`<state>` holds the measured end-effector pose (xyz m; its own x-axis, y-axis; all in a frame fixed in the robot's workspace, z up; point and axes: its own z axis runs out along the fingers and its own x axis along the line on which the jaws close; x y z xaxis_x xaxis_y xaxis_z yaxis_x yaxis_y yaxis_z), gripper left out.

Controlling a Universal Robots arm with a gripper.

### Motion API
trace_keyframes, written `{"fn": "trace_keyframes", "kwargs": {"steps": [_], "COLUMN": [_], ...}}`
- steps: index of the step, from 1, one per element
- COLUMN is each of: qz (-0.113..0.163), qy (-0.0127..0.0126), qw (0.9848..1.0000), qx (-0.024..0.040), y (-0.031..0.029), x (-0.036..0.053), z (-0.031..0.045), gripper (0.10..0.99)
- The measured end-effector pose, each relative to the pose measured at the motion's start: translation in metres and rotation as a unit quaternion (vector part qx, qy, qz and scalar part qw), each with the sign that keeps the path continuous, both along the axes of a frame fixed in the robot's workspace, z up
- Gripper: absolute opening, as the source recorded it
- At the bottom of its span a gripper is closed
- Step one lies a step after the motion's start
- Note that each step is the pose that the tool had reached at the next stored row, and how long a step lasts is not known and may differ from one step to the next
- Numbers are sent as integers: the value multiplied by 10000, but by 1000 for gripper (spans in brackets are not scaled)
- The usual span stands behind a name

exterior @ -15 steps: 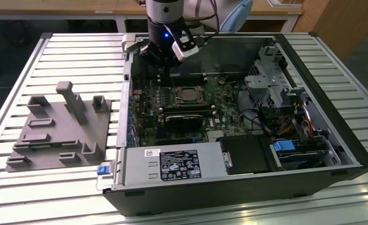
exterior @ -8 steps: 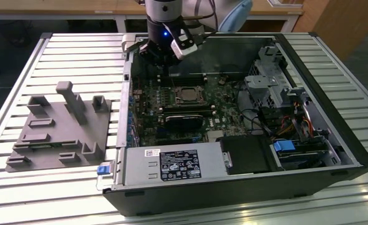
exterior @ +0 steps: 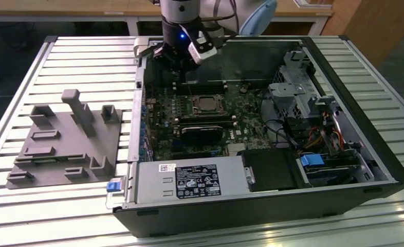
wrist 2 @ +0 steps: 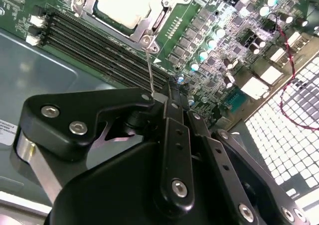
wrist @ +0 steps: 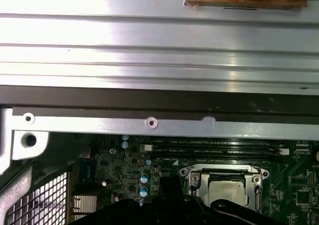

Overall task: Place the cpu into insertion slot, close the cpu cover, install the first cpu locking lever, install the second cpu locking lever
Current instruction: 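Install the first cpu locking lever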

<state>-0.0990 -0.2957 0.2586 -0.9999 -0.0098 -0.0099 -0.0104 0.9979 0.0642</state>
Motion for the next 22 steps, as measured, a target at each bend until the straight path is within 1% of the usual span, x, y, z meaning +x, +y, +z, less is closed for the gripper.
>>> {"fn": "trace_keyframes", "kwargs": {"steps": [1,5,9,11,14,18,19,21,22], "qz": [0,0,0,1,7,8,9,10,11], "qy": [0,1,7,9,14,15,14,14,11], "qw": [10000,10000,10000,10000,10000,10000,10000,9999,9998], "qx": [0,0,0,0,1,1,26,158,175], "y": [1,4,11,13,14,14,14,13,13], "x": [17,131,278,332,369,368,369,369,369], "z": [-1,-4,-12,-18,-27,-29,-31,-35,-41], "gripper": [106,106,106,106,106,106,106,106,106]}}
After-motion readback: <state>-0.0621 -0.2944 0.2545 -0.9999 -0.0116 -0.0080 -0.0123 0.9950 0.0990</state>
